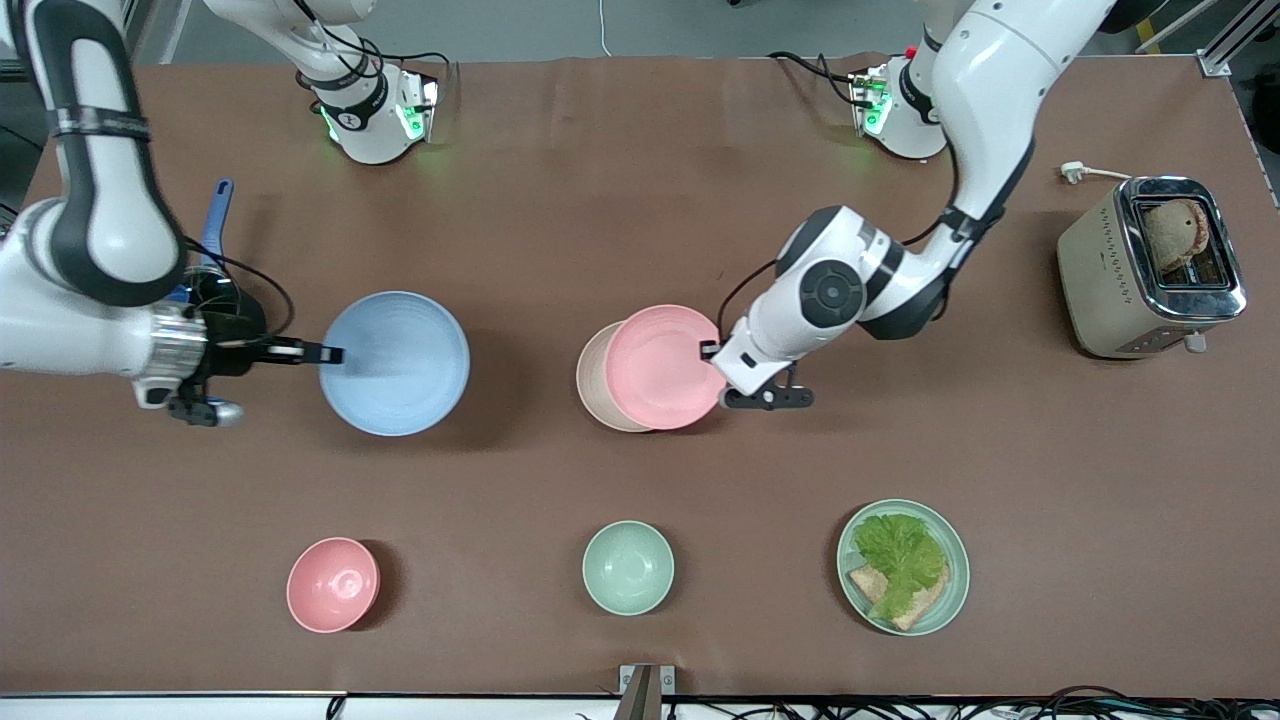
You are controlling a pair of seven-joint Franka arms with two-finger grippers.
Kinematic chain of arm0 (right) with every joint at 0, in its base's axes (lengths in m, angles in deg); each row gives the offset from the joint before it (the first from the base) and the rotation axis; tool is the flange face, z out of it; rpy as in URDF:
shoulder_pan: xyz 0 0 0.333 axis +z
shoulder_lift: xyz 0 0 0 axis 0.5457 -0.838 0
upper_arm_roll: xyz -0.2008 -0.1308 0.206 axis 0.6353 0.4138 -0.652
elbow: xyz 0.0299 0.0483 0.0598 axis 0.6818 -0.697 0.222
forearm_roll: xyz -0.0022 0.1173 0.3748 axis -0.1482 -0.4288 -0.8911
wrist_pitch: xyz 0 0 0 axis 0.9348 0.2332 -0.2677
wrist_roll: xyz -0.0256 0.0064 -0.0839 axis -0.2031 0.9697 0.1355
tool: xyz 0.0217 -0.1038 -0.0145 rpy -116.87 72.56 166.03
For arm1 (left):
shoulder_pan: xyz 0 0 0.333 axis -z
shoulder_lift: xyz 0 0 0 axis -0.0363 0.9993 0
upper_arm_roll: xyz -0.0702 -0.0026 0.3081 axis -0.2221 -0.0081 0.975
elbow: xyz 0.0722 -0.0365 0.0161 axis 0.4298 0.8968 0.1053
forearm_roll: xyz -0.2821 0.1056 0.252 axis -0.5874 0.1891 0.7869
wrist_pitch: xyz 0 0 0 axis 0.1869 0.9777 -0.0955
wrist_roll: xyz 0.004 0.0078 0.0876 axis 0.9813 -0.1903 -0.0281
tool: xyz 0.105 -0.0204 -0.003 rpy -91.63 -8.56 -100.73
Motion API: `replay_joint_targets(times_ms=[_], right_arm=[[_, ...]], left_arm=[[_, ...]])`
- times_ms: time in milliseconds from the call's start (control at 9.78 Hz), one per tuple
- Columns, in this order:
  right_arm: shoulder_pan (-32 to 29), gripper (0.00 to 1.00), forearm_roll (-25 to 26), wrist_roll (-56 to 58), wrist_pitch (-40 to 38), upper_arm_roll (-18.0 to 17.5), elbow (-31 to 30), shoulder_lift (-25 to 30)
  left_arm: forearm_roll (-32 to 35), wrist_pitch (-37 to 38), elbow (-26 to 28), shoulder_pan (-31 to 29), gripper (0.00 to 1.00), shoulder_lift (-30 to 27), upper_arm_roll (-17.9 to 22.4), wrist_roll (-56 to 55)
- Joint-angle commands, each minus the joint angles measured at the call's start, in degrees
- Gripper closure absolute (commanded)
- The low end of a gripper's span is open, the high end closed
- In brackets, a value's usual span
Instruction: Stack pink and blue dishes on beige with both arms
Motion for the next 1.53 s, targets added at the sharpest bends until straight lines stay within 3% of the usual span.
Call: replay_joint_targets(times_ms=[0,307,511,614,716,920,1125,1330,1432], right_arm=[[-0.24,1.0,-0.26,-6.52,5.05,-5.43,-1.27,0.93],[1.85,1.0,-0.26,-10.93,12.53,-9.85,-3.28,0.66],[4.15,0.99,-0.17,-11.48,14.57,-9.86,-4.25,0.31],[4.76,0.99,-0.26,-11.56,14.92,-9.94,-4.43,-0.47],[6.16,0.99,-0.26,-11.74,16.49,-10.03,-4.61,-1.44],[9.93,0.98,-0.44,-12.96,20.53,-10.12,-5.49,-3.37],[14.15,0.98,-1.4,-13.67,26.06,-10.12,-5.31,-6.88],[18.1,0.98,-3.76,-13.67,31.59,-10.3,-5.31,-9.7],[20.91,0.97,-6.13,-13.67,34.41,-10.3,-5.4,-10.49]], left_arm=[[4.86,-3.0,0.16,0.58,0.99,3.46,0.54,-0.99],[5.41,-7.57,0.07,1.37,0.95,6.19,0.53,-1.25],[5.41,-7.75,-0.63,1.89,0.75,6.37,0.62,-1.43],[5.41,-7.66,-0.55,1.81,0.27,6.28,0.62,-1.34],[5.5,-7.31,-0.63,1.2,0.0,5.67,0.62,-1.17],[5.59,-3.65,-1.59,-1.95,0.0,-0.54,0.71,-0.55],[7.24,9.23,-10.08,-7.13,0.0,-5.48,0.71,1.72],[9.97,24.34,-21.41,-11.36,0.0,-7.16,0.53,11.88],[10.15,29.55,-23.81,-12.77,0.0,-9.08,0.71,13.5]])
